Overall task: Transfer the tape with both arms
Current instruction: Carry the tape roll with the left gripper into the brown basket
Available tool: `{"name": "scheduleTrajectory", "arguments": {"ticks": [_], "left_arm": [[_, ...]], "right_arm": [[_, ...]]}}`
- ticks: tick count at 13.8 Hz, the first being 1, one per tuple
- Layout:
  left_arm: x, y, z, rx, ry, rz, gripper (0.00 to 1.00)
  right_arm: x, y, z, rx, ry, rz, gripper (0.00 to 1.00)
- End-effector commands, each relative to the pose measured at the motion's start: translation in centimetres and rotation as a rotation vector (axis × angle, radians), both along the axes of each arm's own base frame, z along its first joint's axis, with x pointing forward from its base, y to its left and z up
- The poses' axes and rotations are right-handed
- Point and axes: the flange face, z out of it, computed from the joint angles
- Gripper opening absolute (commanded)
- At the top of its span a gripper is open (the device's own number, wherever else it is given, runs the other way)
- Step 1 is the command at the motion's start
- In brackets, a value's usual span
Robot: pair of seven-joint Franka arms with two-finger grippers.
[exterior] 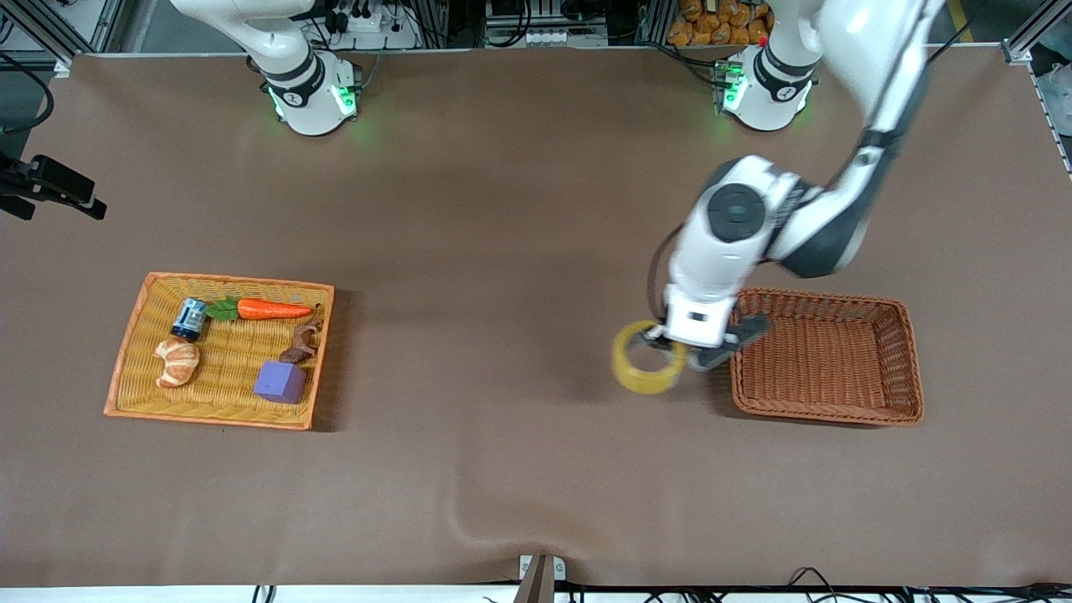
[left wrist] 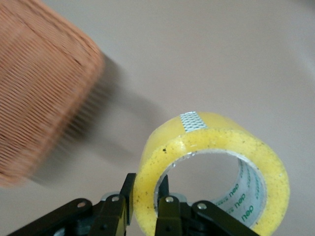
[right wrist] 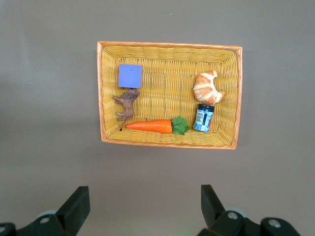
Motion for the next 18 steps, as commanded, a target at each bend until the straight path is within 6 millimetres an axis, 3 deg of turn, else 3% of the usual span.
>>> {"name": "scheduleTrajectory", "arguments": {"ticks": [1,6,9,11,13,15,18], "left_arm": [[-0.6,6.6,1.3,0.034,0.068,-0.09,0.0],[-0.1,21.0,-0.3,0.059,0.156,-0.25,0.0],[-1.0,26.7,-2.7,0.0,0.215,-0.319,0.0],[-1.3,28.4,-4.0,-0.013,0.232,-0.322,0.0],[-1.0,28.9,-4.9,-0.026,0.226,-0.315,0.0],[-0.3,30.4,-6.9,-0.045,0.189,-0.297,0.0],[1.0,30.8,-10.1,-0.085,0.16,-0.299,0.0]], "right_arm": [[0.2,-0.3,0.3,0.008,0.0,0.004,1.0],[0.2,-0.5,0.3,0.002,0.003,-0.001,1.0],[0.2,-0.7,0.3,-0.001,0.001,-0.005,1.0],[0.2,-0.6,0.3,-0.001,0.001,-0.004,1.0],[0.2,-0.7,0.3,-0.001,0.001,-0.004,1.0],[0.3,-0.7,0.2,-0.003,0.005,-0.005,1.0],[0.3,-0.7,0.2,-0.012,0.003,-0.004,1.0]]}}
